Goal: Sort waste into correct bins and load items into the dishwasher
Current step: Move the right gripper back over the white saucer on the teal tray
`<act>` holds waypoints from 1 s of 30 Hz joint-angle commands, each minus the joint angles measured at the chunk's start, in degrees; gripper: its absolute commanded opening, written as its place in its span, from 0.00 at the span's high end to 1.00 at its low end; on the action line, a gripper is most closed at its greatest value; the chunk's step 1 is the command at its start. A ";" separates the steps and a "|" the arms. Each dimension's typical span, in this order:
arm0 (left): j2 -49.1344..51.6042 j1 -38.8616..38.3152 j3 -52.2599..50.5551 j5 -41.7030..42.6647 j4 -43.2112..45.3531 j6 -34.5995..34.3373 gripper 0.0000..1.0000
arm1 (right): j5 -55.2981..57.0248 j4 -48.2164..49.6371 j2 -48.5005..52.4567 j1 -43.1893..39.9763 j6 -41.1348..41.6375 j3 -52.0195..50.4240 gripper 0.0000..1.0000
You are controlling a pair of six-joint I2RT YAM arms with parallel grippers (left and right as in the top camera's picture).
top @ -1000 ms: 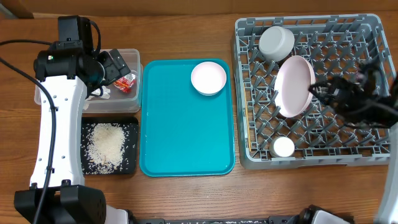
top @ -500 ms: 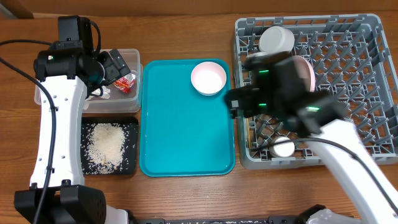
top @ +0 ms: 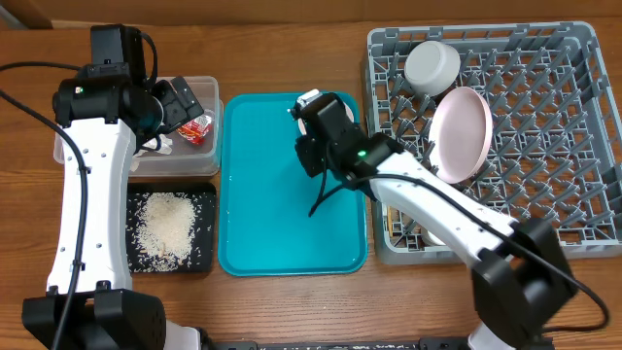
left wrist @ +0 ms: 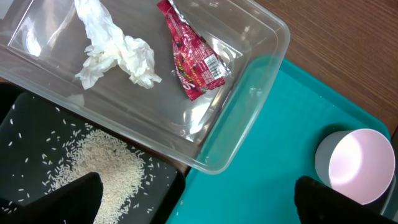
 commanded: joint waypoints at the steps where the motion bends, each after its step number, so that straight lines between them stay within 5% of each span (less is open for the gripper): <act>1: -0.26 -0.37 0.46 -0.55 0.00 1.25 0.00 | 12.61 5.35 1.64 -0.26 -6.10 0.92 0.66; 11: -0.26 -0.37 0.46 -0.55 0.00 1.25 0.00 | 13.70 16.00 2.73 -6.67 -11.13 0.92 0.54; 19: -0.26 -0.37 0.46 -0.55 0.00 1.25 0.00 | -5.29 19.93 2.73 -15.76 -11.50 0.92 0.52; 30: -0.26 -0.37 0.46 -0.55 0.00 1.25 0.00 | -5.25 17.20 6.64 -14.03 -19.63 0.92 0.43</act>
